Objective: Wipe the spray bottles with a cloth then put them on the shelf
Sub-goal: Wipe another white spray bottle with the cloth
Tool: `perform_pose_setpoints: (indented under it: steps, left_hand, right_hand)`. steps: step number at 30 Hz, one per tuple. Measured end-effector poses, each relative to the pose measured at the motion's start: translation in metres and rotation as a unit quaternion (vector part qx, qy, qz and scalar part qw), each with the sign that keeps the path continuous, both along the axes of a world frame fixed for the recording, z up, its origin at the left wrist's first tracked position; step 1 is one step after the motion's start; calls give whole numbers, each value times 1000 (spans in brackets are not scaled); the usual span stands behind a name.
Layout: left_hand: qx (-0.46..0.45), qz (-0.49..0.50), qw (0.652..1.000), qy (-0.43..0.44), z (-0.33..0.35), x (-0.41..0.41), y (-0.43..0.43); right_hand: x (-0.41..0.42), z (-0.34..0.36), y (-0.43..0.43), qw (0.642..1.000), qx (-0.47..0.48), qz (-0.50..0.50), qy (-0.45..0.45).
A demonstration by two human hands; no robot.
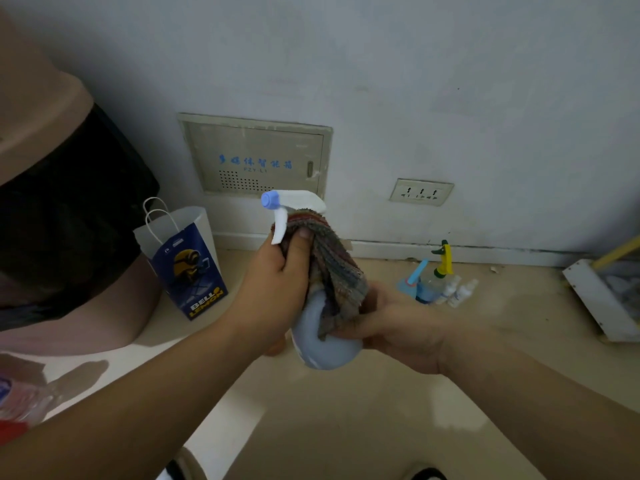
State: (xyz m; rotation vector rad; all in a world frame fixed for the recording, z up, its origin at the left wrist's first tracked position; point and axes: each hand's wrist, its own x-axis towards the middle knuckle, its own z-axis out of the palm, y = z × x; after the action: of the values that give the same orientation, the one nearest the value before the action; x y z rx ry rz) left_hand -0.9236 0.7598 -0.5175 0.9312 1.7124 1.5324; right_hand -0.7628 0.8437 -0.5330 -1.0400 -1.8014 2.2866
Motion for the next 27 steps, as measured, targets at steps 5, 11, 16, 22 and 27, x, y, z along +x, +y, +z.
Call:
perform_pose_setpoints:
  steps: [5,11,16,22,27]
  left_hand:
    - [-87,-107,987,88,-25,13,-16]
    - [-121,-93,988,14,-26,10,-20]
    - [-33,-7,994,-103,0,0,-3]
    - [-50,36,991,-120,-15,-1,-2]
    - [-63,13,997,-49,-5,-3,-4]
  right_hand:
    - [-1,-7,8,988,92,-110,-54]
    - [0,0,1,987,129,-85,-34]
    - [-16,3,-20,970,230,-77,-16]
    - [-18,13,-27,980,194,-37,-31]
    - [-3,25,-1,997,-36,-52,-36]
